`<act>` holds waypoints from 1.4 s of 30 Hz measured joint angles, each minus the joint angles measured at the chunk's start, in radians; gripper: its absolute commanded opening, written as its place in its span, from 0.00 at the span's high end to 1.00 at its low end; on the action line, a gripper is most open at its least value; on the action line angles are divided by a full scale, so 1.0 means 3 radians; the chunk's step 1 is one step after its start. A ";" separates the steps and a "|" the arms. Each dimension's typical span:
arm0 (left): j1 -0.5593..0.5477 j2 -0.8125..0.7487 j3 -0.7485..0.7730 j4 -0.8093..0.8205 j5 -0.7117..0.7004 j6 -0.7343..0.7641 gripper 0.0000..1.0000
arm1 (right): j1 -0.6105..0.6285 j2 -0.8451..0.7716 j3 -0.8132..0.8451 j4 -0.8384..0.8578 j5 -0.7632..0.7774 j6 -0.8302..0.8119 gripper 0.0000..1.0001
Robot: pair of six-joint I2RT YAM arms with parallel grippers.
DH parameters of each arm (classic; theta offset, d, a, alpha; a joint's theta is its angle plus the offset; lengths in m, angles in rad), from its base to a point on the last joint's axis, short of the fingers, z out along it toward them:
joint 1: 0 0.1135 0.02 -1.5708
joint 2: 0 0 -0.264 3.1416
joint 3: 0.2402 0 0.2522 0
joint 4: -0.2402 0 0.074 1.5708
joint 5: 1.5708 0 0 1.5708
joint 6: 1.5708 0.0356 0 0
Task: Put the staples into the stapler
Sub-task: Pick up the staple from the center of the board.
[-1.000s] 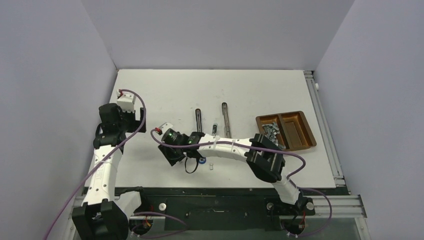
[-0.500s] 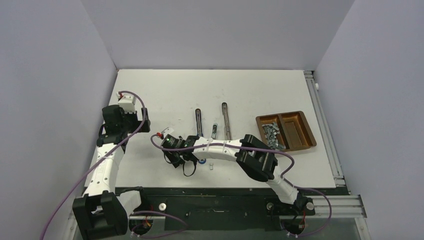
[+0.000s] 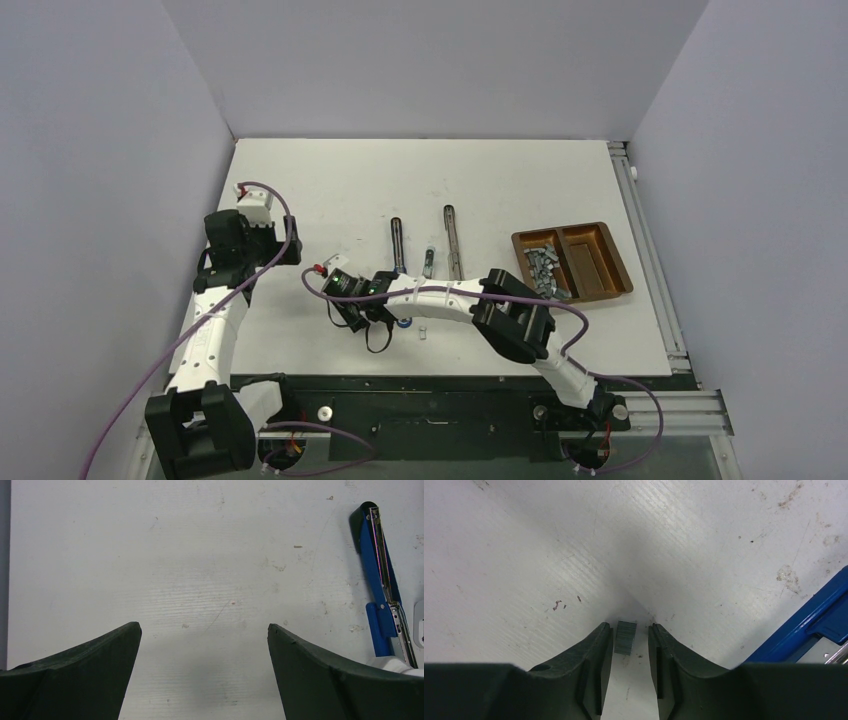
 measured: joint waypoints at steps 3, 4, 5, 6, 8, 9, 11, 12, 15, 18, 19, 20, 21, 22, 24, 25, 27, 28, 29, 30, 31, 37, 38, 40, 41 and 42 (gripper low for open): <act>0.0000 0.0000 0.0000 -0.0001 0.0013 0.0005 0.04 | 0.0006 0.0010 0.0015 -0.0005 0.0015 0.0020 0.69; 0.0000 0.0000 0.0000 -0.0001 0.0019 0.0010 0.04 | 0.0009 0.0024 0.0034 -0.0005 0.0023 0.0028 0.69; 0.0000 0.0000 0.0000 -0.0003 0.0023 0.0013 0.04 | 0.0013 0.0039 0.0058 -0.0005 0.0028 0.0037 0.69; 0.0000 0.0000 0.0000 -0.0003 0.0032 0.0015 0.04 | 0.0017 0.0052 0.0078 -0.0005 0.0033 0.0043 0.69; 0.0000 -0.0001 0.0000 -0.0005 0.0045 0.0024 0.04 | 0.0027 0.0081 0.0122 -0.0015 0.0050 0.0052 0.70; 0.0000 -0.0001 0.0000 -0.0006 0.0050 0.0027 0.04 | 0.0033 0.0094 0.0146 -0.0019 0.0053 0.0053 0.71; 0.0000 -0.0003 0.0000 -0.0010 0.0058 0.0036 0.04 | 0.0043 0.0131 0.0200 -0.0036 0.0067 0.0060 0.72; 0.0000 -0.0005 0.0000 -0.0013 0.0060 0.0038 0.04 | 0.0050 0.0145 0.0221 -0.0037 0.0075 0.0064 0.72; 0.0000 -0.0014 0.0000 -0.0015 0.0070 0.0048 0.04 | 0.0060 0.0150 0.0230 -0.0041 0.0097 0.0078 0.73; 0.0000 -0.0018 0.0000 -0.0015 0.0074 0.0053 0.04 | 0.0061 0.0150 0.0230 -0.0043 0.0107 0.0106 0.74; 0.0000 -0.0018 0.0000 -0.0015 0.0078 0.0053 0.04 | 0.0061 0.0150 0.0230 -0.0046 0.0113 0.0117 0.75; 0.0000 -0.0019 0.0000 -0.0015 0.0080 0.0055 0.04 | 0.0061 0.0150 0.0230 -0.0050 0.0120 0.0127 0.76; 0.0000 -0.0019 0.0000 -0.0015 0.0081 0.0055 0.04 | 0.0061 0.0150 0.0230 -0.0053 0.0127 0.0134 0.76; 0.0000 -0.0019 0.0000 -0.0015 0.0083 0.0056 0.04 | 0.0061 0.0150 0.0230 -0.0055 0.0135 0.0140 0.77; 0.0000 -0.0019 0.0000 -0.0015 0.0083 0.0058 0.04 | 0.0061 0.0150 0.0230 -0.0056 0.0142 0.0150 0.77; 0.0000 -0.0019 0.0000 -0.0015 0.0083 0.0060 0.04 | 0.0061 0.0150 0.0230 -0.0056 0.0148 0.0154 0.77; 0.0000 -0.0019 0.0000 -0.0015 0.0083 0.0062 0.04 | 0.0061 0.0150 0.0230 -0.0056 0.0153 0.0158 0.77; 0.0000 -0.0020 0.0000 -0.0015 0.0083 0.0062 0.04 | 0.0061 0.0150 0.0230 -0.0056 0.0158 0.0165 0.77; 0.0000 -0.0020 0.0000 -0.0015 0.0084 0.0062 0.04 | 0.0061 0.0150 0.0230 -0.0058 0.0163 0.0167 0.77; 0.0000 -0.0020 0.0000 -0.0015 0.0084 0.0062 0.04 | 0.0061 0.0150 0.0230 -0.0061 0.0167 0.0168 0.76; 0.0000 -0.0020 0.0000 -0.0015 0.0084 0.0062 0.04 | 0.0061 0.0150 0.0230 -0.0064 0.0172 0.0170 0.75; 0.0000 -0.0020 0.0000 -0.0017 0.0097 0.0062 0.04 | 0.0062 0.0150 0.0230 -0.0078 0.0217 0.0188 0.72; 0.0000 -0.0020 0.0000 -0.0017 0.0098 0.0062 0.04 | 0.0061 0.0150 0.0230 -0.0079 0.0226 0.0192 0.72; 0.0000 -0.0020 0.0000 -0.0017 0.0098 0.0062 0.04 | 0.0062 0.0150 0.0230 -0.0080 0.0234 0.0200 0.73; 0.0000 -0.0020 0.0000 -0.0017 0.0100 0.0064 0.04 | 0.0062 0.0150 0.0230 -0.0080 0.0238 0.0203 0.73; 0.0000 -0.0020 0.0000 -0.0017 0.0100 0.0062 0.04 | 0.0062 0.0150 0.0230 -0.0081 0.0239 0.0205 0.74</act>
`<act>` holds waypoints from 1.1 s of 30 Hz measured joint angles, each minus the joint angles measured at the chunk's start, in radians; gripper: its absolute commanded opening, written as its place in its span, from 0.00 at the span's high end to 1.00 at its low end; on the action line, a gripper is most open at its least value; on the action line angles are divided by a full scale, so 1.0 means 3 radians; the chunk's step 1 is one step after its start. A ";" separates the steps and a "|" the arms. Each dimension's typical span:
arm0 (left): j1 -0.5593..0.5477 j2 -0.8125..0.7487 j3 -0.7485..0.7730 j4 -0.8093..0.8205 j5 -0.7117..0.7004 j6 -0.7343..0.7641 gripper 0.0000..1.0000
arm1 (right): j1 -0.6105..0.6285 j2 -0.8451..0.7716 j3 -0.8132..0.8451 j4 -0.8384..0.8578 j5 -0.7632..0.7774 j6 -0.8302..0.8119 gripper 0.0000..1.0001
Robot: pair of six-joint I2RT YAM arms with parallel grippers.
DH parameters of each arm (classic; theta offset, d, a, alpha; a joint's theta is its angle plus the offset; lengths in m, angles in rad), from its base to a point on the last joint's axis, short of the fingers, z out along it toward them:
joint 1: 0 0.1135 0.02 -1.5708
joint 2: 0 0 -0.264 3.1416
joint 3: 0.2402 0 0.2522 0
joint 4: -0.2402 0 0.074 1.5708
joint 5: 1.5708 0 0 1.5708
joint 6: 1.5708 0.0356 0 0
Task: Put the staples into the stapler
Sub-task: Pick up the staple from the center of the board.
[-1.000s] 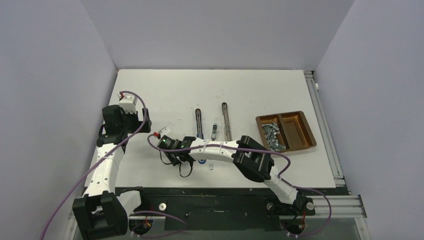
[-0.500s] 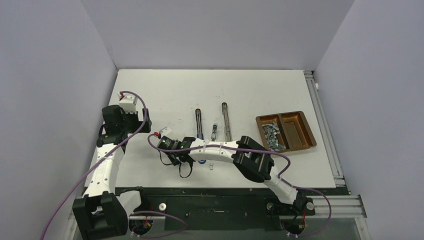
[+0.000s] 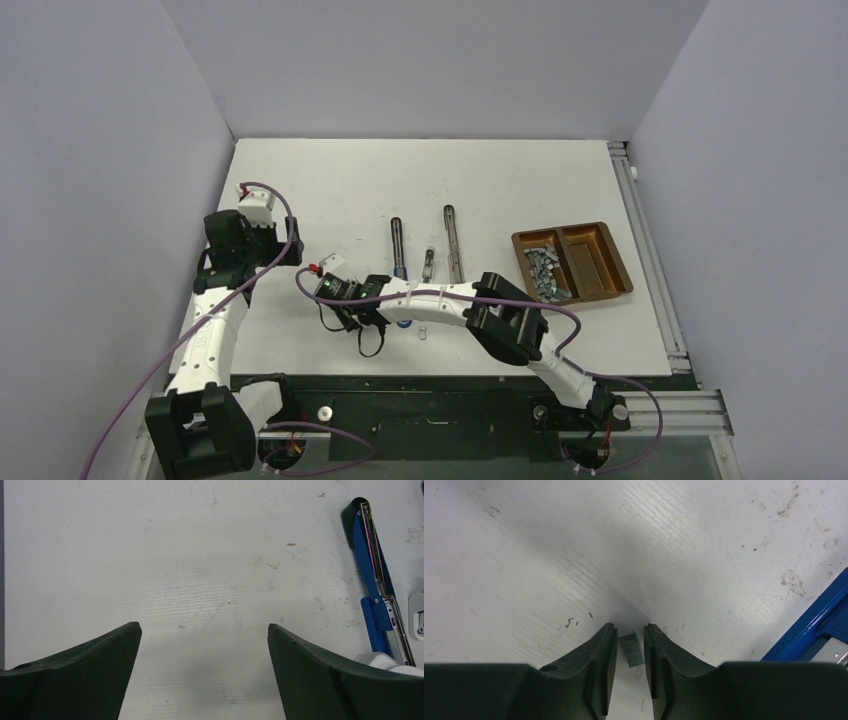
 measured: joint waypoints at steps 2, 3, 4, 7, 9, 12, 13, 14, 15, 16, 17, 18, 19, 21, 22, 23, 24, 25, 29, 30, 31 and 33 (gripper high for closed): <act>0.0000 0.0000 0.0000 0.0000 0.0005 -0.0001 0.04 | 0.0000 0.0000 0.0000 0.0000 0.0003 0.0001 0.74; 0.0000 0.0000 0.0000 0.0000 0.0006 -0.0001 0.04 | 0.0000 0.0000 0.0000 -0.0001 0.0005 0.0003 0.74; 0.0000 0.0000 0.0000 0.0000 0.0008 -0.0001 0.04 | 0.0003 0.0000 0.0000 -0.0003 0.0010 0.0003 0.74; 0.0000 0.0000 0.0001 0.0000 0.0009 -0.0001 0.04 | 0.0003 0.0000 0.0000 -0.0006 0.0011 0.0006 0.74; 0.0000 0.0000 0.0001 -0.0001 0.0009 -0.0001 0.04 | 0.0003 0.0000 0.0000 -0.0008 0.0011 0.0009 0.75; 0.0000 0.0000 0.0000 0.0000 0.0017 -0.0001 0.04 | 0.0003 0.0000 -0.0001 -0.0009 0.0011 0.0010 0.75; 0.0000 0.0000 0.0000 0.0000 0.0022 -0.0001 0.04 | 0.0003 -0.0001 -0.0006 -0.0005 0.0011 0.0011 0.75; 0.0000 0.0000 0.0001 -0.0001 0.0027 -0.0001 0.04 | 0.0003 -0.0001 -0.0008 -0.0003 0.0011 0.0011 0.75; 0.0000 0.0000 0.0001 0.0000 0.0032 -0.0001 0.04 | 0.0003 -0.0003 -0.0010 0.0004 0.0011 0.0011 0.76; 0.0000 0.0000 0.0001 0.0000 0.0033 -0.0001 0.04 | 0.0003 -0.0005 -0.0014 0.0006 0.0011 0.0011 0.76; 0.0000 0.0000 0.0001 -0.0001 0.0036 -0.0001 0.04 | 0.0003 -0.0008 -0.0020 0.0009 0.0010 0.0011 0.77; 0.0000 0.0000 0.0001 0.0000 0.0037 -0.0003 0.04 | 0.0003 -0.0009 -0.0023 0.0010 0.0011 0.0011 0.78; 0.0000 0.0000 0.0001 0.0000 0.0041 -0.0003 0.04 | 0.0004 -0.0009 -0.0024 0.0014 0.0010 0.0011 0.80; 0.0000 0.0000 0.0001 0.0000 0.0045 -0.0003 0.04 | 0.0009 -0.0009 -0.0025 0.0019 0.0010 0.0011 0.83; 0.0000 0.0000 0.0001 0.0000 0.0046 -0.0003 0.04 | 0.0015 -0.0010 -0.0027 0.0022 0.0010 0.0011 0.83; 0.0000 0.0000 0.0001 0.0000 0.0047 -0.0004 0.04 | 0.0018 -0.0011 -0.0031 0.0024 0.0013 0.0010 0.85; 0.0000 0.0000 0.0001 0.0000 0.0050 -0.0004 0.04 | 0.0018 -0.0013 -0.0032 0.0025 0.0015 0.0009 0.86; 0.0000 0.0000 0.0001 0.0000 0.0055 -0.0005 0.04 | 0.0018 -0.0013 -0.0032 0.0025 0.0017 0.0009 0.88; 0.0000 0.0000 0.0001 0.0000 0.0058 -0.0010 0.04 | 0.0019 -0.0020 -0.0048 0.0043 0.0019 -0.0001 0.91; 0.0000 0.0000 0.0001 0.0000 0.0060 -0.0013 0.04 | 0.0019 -0.0025 -0.0060 0.0053 0.0022 -0.0001 0.91; 0.0000 0.0000 0.0001 0.0000 0.0062 -0.0014 0.04 | 0.0019 -0.0029 -0.0071 0.0065 0.0023 -0.0001 0.91; 0.0000 0.0000 0.0001 0.0000 0.0069 -0.0015 0.04 | 0.0019 -0.0051 -0.0108 0.0100 0.0033 0.0004 0.91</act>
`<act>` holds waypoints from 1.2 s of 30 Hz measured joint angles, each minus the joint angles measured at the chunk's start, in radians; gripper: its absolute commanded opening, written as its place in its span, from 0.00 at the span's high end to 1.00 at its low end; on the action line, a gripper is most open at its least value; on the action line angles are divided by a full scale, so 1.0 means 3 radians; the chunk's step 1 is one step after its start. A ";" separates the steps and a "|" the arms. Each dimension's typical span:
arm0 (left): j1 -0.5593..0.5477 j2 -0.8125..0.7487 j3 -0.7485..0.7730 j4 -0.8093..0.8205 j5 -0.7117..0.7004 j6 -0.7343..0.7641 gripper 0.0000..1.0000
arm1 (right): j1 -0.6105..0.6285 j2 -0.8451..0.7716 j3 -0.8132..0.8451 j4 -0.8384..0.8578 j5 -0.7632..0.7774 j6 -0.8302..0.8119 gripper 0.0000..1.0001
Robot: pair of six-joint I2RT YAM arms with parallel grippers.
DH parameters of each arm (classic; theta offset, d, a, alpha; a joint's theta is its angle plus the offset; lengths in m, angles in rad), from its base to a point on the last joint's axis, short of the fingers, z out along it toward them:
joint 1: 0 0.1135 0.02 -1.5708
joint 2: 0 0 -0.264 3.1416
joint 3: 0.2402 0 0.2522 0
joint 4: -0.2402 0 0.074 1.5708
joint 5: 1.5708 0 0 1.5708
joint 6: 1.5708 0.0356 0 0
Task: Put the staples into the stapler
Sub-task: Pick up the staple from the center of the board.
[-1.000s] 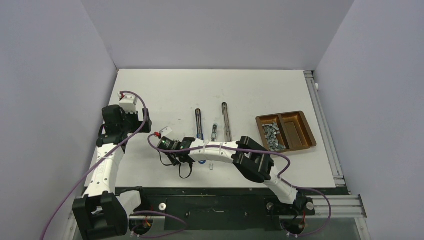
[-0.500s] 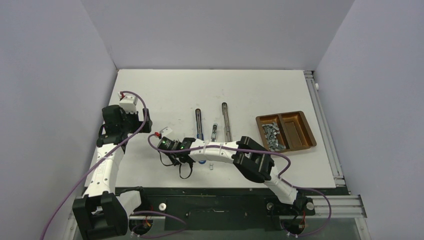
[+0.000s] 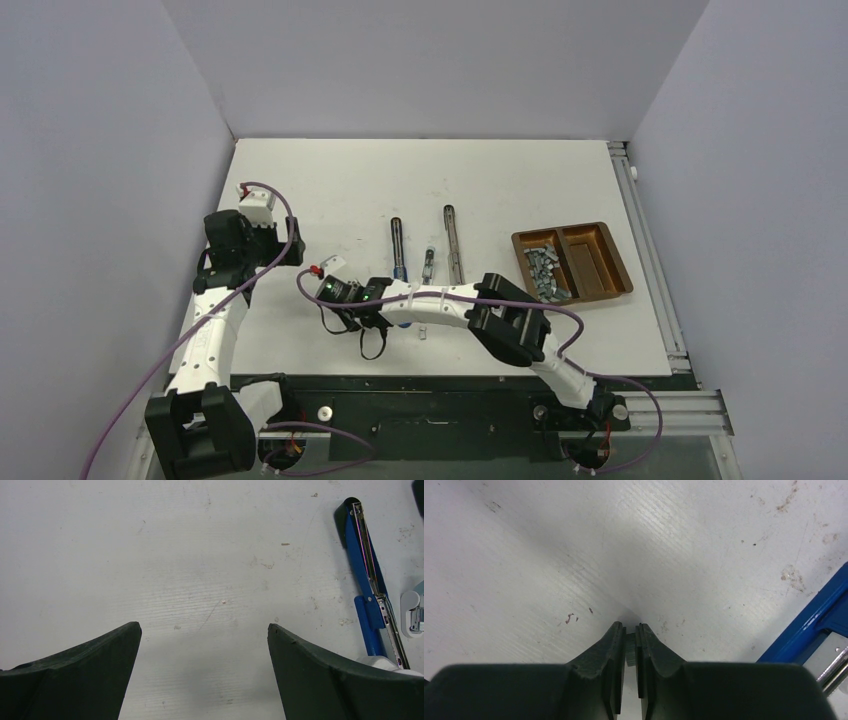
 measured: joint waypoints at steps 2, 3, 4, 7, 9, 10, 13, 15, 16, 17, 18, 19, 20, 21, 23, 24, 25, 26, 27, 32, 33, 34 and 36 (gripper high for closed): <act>0.0000 0.0001 0.0000 0.0000 0.0003 -0.0003 0.04 | 0.0000 -0.0024 -0.0036 0.0003 0.0017 0.0011 0.91; 0.0000 0.0001 0.0000 0.0000 0.0004 -0.0006 0.04 | 0.0000 -0.0038 -0.0060 0.0004 0.0029 0.0023 0.91; 0.0000 0.0001 0.0000 0.0000 0.0006 -0.0013 0.04 | 0.0000 -0.0051 -0.0076 0.0009 0.0042 0.0041 0.91; 0.0000 0.0001 0.0006 -0.0006 0.0014 -0.0022 0.04 | -0.0001 -0.0109 -0.0173 0.0027 0.0117 0.0111 0.91; 0.0000 0.0001 0.0024 -0.0018 0.0014 -0.0024 0.04 | -0.0005 -0.0156 -0.0251 0.0025 0.0200 0.0168 0.91; 0.0000 0.0001 0.0034 -0.0024 0.0015 -0.0024 0.04 | -0.0006 -0.0179 -0.0286 0.0025 0.0245 0.0197 0.91; 0.0000 0.0001 0.0053 -0.0028 0.0028 -0.0028 0.04 | -0.0022 -0.0216 -0.0357 0.0023 0.0384 0.0294 0.91; 0.0000 0.0001 0.0055 -0.0036 0.0045 -0.0039 0.04 | -0.0034 -0.0245 -0.0408 0.0028 0.0469 0.0351 0.91; 0.0000 0.0001 0.0055 -0.0042 0.0053 -0.0047 0.04 | -0.0042 -0.0270 -0.0439 0.0029 0.0519 0.0387 0.91; 0.0000 0.0001 0.0055 -0.0047 0.0060 -0.0052 0.04 | -0.0046 -0.0281 -0.0449 0.0028 0.0543 0.0401 0.91; 0.0000 0.0001 0.0055 -0.0053 0.0069 -0.0061 0.04 | -0.0050 -0.0299 -0.0467 0.0033 0.0585 0.0437 0.91; 0.0000 0.0001 0.0055 -0.0053 0.0074 -0.0066 0.04 | -0.0052 -0.0319 -0.0484 0.0037 0.0622 0.0465 0.91; 0.0000 0.0001 0.0055 -0.0052 0.0079 -0.0078 0.04 | -0.0057 -0.0342 -0.0498 0.0038 0.0657 0.0493 0.91; 0.0000 0.0001 0.0055 -0.0053 0.0080 -0.0083 0.04 | -0.0071 -0.0364 -0.0501 0.0039 0.0688 0.0529 0.91; 0.0000 0.0001 0.0055 -0.0053 0.0083 -0.0090 0.04 | -0.0085 -0.0421 -0.0501 0.0057 0.0743 0.0596 0.91; 0.0000 0.0001 0.0055 -0.0053 0.0085 -0.0090 0.04 | -0.0092 -0.0462 -0.0504 0.0069 0.0765 0.0635 0.91; 0.0000 0.0001 0.0055 -0.0053 0.0085 -0.0090 0.04 | -0.0098 -0.0512 -0.0506 0.0084 0.0791 0.0675 0.91; 0.0000 0.0001 0.0055 -0.0055 0.0085 -0.0089 0.04 | -0.0109 -0.0562 -0.0511 0.0103 0.0816 0.0718 0.91; 0.0000 0.0001 0.0053 -0.0055 0.0086 -0.0088 0.04 | -0.0113 -0.0609 -0.0516 0.0114 0.0849 0.0760 0.91; 0.0000 0.0003 0.0053 -0.0052 0.0088 -0.0090 0.04 | -0.0116 -0.0807 -0.0565 0.0134 0.1109 0.1067 0.91; 0.0000 0.0008 0.0053 -0.0051 0.0089 -0.0095 0.04 | -0.0114 -0.0851 -0.0612 0.0142 0.1172 0.1128 0.91; 0.0000 0.0015 0.0053 -0.0051 0.0090 -0.0104 0.04 | -0.0114 -0.0893 -0.0668 0.0145 0.1237 0.1198 0.91; 0.0000 0.0033 0.0053 -0.0053 0.0092 -0.0116 0.04 | -0.0114 -0.0961 -0.0799 0.0140 0.1380 0.1352 0.91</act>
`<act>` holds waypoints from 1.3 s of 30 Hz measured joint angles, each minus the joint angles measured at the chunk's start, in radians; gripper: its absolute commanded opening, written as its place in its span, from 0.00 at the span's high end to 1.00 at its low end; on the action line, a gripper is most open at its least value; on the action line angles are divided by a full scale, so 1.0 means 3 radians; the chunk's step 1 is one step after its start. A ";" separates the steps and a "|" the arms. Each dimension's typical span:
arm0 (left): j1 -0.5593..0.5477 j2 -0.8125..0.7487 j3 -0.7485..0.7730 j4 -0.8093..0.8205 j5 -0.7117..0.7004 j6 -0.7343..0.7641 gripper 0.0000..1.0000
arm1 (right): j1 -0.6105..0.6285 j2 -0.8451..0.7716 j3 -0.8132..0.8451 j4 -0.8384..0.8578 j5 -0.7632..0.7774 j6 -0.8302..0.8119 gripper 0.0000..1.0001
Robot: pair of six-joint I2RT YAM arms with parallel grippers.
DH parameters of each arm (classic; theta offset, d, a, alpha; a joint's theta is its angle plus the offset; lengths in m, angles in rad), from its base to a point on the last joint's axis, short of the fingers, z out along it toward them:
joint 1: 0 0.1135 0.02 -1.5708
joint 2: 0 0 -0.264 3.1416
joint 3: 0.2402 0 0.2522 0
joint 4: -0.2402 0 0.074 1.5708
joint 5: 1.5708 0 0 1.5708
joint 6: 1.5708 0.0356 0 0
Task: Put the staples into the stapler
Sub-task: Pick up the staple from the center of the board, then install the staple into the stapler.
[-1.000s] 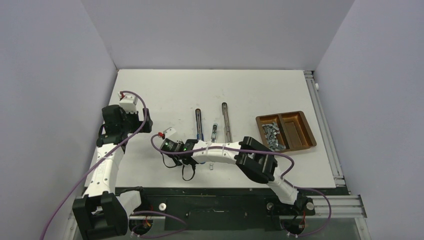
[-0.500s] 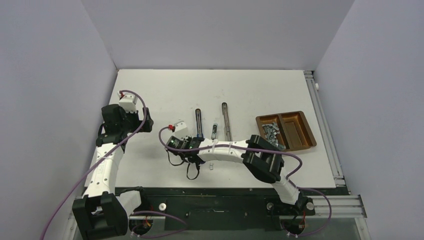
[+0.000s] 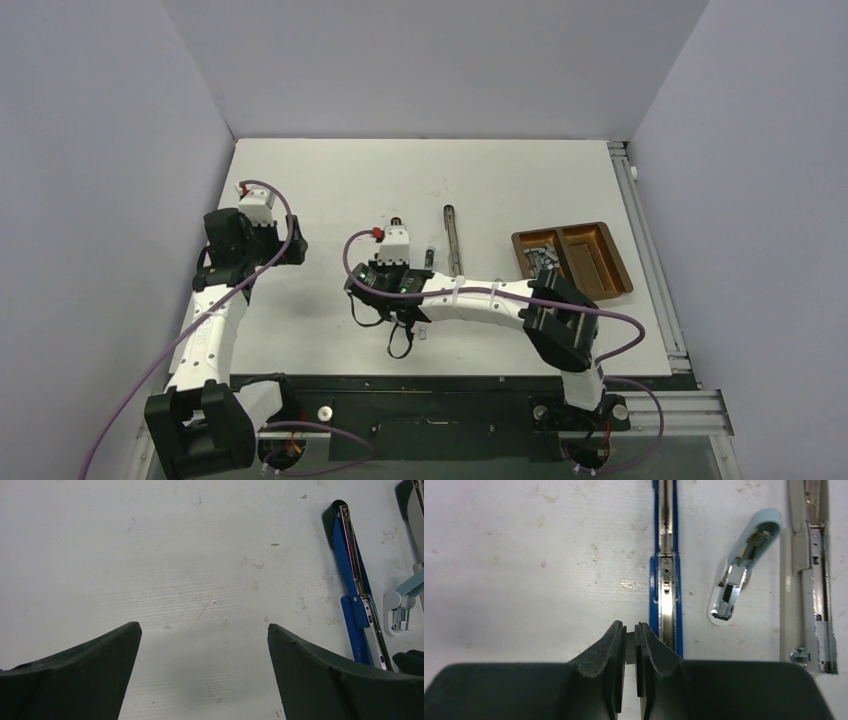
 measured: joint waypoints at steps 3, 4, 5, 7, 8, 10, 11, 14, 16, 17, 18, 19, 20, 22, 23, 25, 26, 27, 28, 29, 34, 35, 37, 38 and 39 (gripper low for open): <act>0.0000 0.0010 0.0000 -0.0022 -0.0003 -0.0004 0.04 | 0.0000 -0.0099 -0.0230 -0.0005 0.0203 0.0228 0.91; 0.0000 0.0009 0.0000 -0.0031 -0.0001 -0.0004 0.04 | 0.0000 -0.0150 -0.0347 0.0004 0.0261 0.0312 0.91; 0.0000 0.0008 0.0000 -0.0038 -0.0003 -0.0005 0.04 | 0.0000 -0.0195 -0.0439 0.0011 0.0298 0.0371 0.91; 0.0000 -0.0003 -0.0001 -0.0064 -0.0003 -0.0011 0.04 | 0.0000 -0.0273 -0.0587 0.0023 0.0352 0.0479 0.91; 0.0000 -0.0014 -0.0003 -0.0072 -0.0001 -0.0018 0.04 | 0.0001 -0.0301 -0.0632 0.0029 0.0375 0.0525 0.91; 0.0000 -0.0045 -0.0017 -0.0071 0.0009 -0.0027 0.04 | 0.0006 -0.0323 -0.0652 0.0037 0.0421 0.0603 0.91; 0.0000 -0.0061 -0.0027 -0.0071 0.0019 -0.0029 0.04 | 0.0006 -0.0323 -0.0652 0.0052 0.0441 0.0629 0.91; 0.0000 -0.0078 -0.0067 -0.0064 0.0055 -0.0037 0.04 | 0.0009 -0.0323 -0.0652 0.0076 0.0465 0.0676 0.91; 0.0000 -0.0076 -0.0111 -0.0053 0.0071 -0.0048 0.04 | 0.0015 -0.0323 -0.0652 0.0123 0.0469 0.0675 0.91; 0.0000 -0.0076 -0.0134 -0.0045 0.0074 -0.0061 0.04 | 0.0023 -0.0323 -0.0654 0.0145 0.0470 0.0675 0.91; 0.0000 -0.0075 -0.0155 -0.0041 0.0075 -0.0080 0.04 | 0.0029 -0.0323 -0.0659 0.0170 0.0470 0.0674 0.91; 0.0000 -0.0074 -0.0177 -0.0027 0.0078 -0.0094 0.04 | 0.0031 -0.0326 -0.0671 0.0206 0.0470 0.0671 0.91; 0.0000 -0.0072 -0.0197 -0.0011 0.0079 -0.0103 0.04 | 0.0034 -0.0331 -0.0697 0.0242 0.0469 0.0664 0.91; 0.0000 -0.0065 -0.0229 0.0031 0.0081 -0.0121 0.04 | 0.0048 -0.0345 -0.0749 0.0280 0.0468 0.0647 0.91; 0.0000 -0.0056 -0.0239 0.0056 0.0083 -0.0142 0.04 | 0.0048 -0.0350 -0.0773 0.0292 0.0465 0.0635 0.91; 0.0000 -0.0033 -0.0242 0.0094 0.0083 -0.0173 0.04 | 0.0050 -0.0352 -0.0787 0.0306 0.0459 0.0610 0.91; 0.0000 -0.0019 -0.0242 0.0114 0.0083 -0.0187 0.04 | 0.0050 -0.0352 -0.0790 0.0322 0.0451 0.0598 0.91; 0.0000 -0.0008 -0.0242 0.0134 0.0083 -0.0198 0.04 | 0.0050 -0.0352 -0.0790 0.0341 0.0448 0.0587 0.91; 0.0000 -0.0004 -0.0242 0.0145 0.0083 -0.0205 0.04 | 0.0051 -0.0352 -0.0790 0.0352 0.0441 0.0585 0.91; 0.0000 0.0001 -0.0242 0.0158 0.0084 -0.0212 0.04 | 0.0051 -0.0352 -0.0790 0.0364 0.0436 0.0576 0.91; 0.0000 0.0020 -0.0243 0.0215 0.0086 -0.0254 0.04 | 0.0051 -0.0352 -0.0795 0.0431 0.0416 0.0534 0.91; 0.0000 0.0020 -0.0244 0.0224 0.0086 -0.0258 0.04 | 0.0051 -0.0354 -0.0807 0.0455 0.0408 0.0524 0.91; 0.0000 0.0022 -0.0251 0.0238 0.0088 -0.0259 0.04 | 0.0051 -0.0354 -0.0847 0.0483 0.0399 0.0510 0.91; 0.0000 0.0022 -0.0254 0.0244 0.0089 -0.0259 0.04 | 0.0051 -0.0354 -0.0863 0.0490 0.0397 0.0505 0.91; 0.0000 0.0023 -0.0258 0.0249 0.0090 -0.0261 0.04 | 0.0051 -0.0354 -0.0888 0.0497 0.0390 0.0498 0.91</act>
